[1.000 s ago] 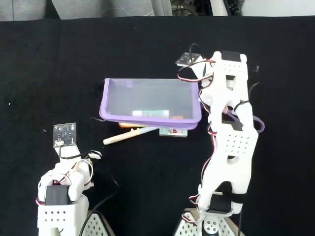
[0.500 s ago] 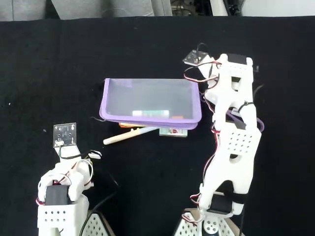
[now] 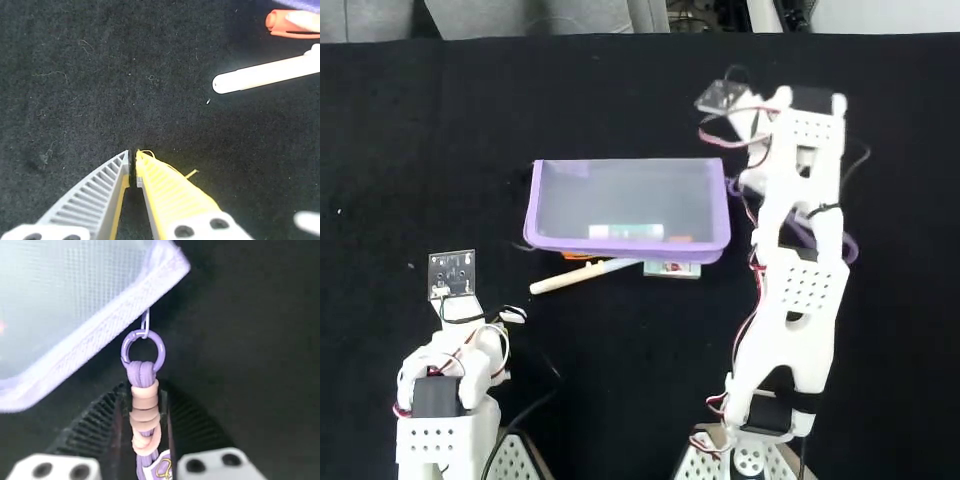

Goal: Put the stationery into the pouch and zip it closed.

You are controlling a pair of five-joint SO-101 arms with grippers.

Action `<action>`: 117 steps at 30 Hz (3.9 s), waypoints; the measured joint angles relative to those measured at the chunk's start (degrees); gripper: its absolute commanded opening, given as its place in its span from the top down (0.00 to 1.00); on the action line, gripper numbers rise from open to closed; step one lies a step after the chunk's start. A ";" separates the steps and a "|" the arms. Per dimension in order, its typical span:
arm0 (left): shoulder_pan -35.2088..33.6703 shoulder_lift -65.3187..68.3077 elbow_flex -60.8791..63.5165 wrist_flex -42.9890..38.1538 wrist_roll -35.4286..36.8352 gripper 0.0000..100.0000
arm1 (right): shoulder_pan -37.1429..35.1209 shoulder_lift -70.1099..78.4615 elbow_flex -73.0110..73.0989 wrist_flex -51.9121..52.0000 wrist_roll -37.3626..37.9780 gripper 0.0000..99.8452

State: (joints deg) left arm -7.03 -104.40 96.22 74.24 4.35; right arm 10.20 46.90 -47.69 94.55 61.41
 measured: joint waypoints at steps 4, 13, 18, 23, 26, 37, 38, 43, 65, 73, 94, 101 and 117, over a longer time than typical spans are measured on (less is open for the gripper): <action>0.00 0.00 0.00 0.00 0.00 0.96 | -0.26 0.00 -14.24 4.57 -1.67 0.99; 0.00 0.00 0.00 0.00 0.00 0.96 | -2.11 0.00 -34.11 4.57 -4.22 0.99; 0.00 0.00 0.00 0.00 0.00 0.96 | -6.33 0.00 -43.52 4.57 -4.22 0.99; 0.00 0.00 0.00 0.00 0.00 0.96 | -10.99 -2.29 -44.92 4.57 -4.22 0.99; 0.00 0.00 0.00 0.00 0.00 0.96 | -13.89 -7.30 -43.52 4.57 -4.22 0.99; 0.00 0.00 0.00 0.00 0.00 0.96 | -24.35 -32.00 -20.04 4.75 -4.22 0.99; 0.00 0.00 0.00 0.00 0.00 0.96 | -25.85 -35.16 -16.62 4.75 -4.22 0.99; 0.00 0.00 0.00 0.00 0.00 0.96 | -34.20 -50.90 2.37 4.75 -4.22 0.99; 0.00 0.00 0.00 0.00 0.00 0.96 | -42.37 -88.18 40.88 4.48 -6.24 0.99; 0.00 0.00 0.00 0.00 0.09 0.96 | -42.37 -88.88 33.14 0.88 -14.24 0.99; 0.00 0.00 0.00 0.00 0.09 0.96 | -42.55 -75.96 29.19 -3.34 -17.93 0.99; 0.00 0.00 0.00 0.00 0.09 0.96 | -53.19 -75.96 29.10 4.04 -17.93 0.99; 0.00 0.00 0.00 0.00 0.09 0.96 | -53.89 -81.05 34.64 3.78 -22.95 0.99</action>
State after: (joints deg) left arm -7.03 -104.40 96.22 74.24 4.44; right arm -43.69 -34.15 -13.05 98.33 38.46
